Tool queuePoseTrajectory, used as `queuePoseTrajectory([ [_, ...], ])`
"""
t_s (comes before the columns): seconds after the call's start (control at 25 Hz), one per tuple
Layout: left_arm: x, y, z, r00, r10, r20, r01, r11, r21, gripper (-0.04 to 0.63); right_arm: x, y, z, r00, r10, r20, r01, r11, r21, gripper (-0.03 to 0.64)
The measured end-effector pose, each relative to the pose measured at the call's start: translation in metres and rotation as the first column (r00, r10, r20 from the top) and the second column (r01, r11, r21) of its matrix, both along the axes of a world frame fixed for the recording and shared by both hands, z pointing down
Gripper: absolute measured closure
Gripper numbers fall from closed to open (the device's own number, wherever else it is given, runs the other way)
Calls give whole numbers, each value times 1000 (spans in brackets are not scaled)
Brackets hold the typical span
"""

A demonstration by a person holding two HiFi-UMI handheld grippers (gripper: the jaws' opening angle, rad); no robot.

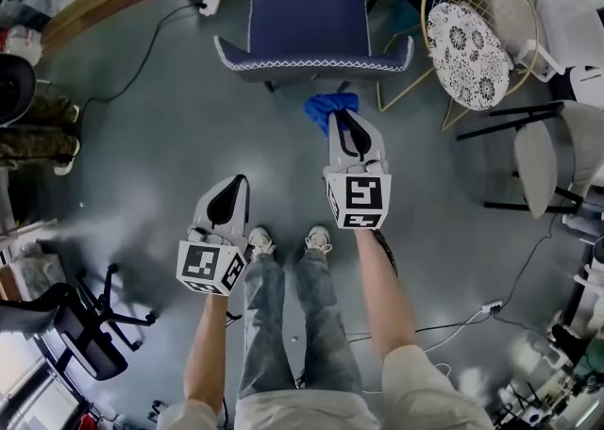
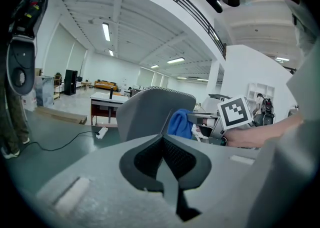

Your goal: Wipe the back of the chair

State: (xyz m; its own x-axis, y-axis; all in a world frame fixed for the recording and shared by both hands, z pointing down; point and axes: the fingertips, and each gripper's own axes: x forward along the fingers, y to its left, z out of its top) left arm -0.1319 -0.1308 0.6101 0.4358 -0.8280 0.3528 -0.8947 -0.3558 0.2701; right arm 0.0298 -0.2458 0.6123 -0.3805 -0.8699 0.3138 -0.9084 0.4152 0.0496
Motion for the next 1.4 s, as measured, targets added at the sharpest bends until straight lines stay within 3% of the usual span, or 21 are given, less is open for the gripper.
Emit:
queuePoseTrajectory([
  [0.4, -69, 15, 8, 996, -87, -12, 87, 996, -15, 597, -135, -6, -6, 987, -148, 54, 148, 989, 11, 575],
  [0.68, -101, 22, 14, 995, -100, -4, 100, 995, -29, 597, -185, -26, -2, 983, -172, 66, 171, 985, 19, 575],
  [1.0, -89, 22, 20, 997, -71, 5, 71, 996, -49, 597, -174, -38, -6, 983, -179, 38, 177, 983, 40, 575],
  [1.4, -39, 13, 15, 1000, -10, 5, 10, 999, -43, 597, -98, -40, -11, 992, -124, 9, 123, 991, 51, 575],
])
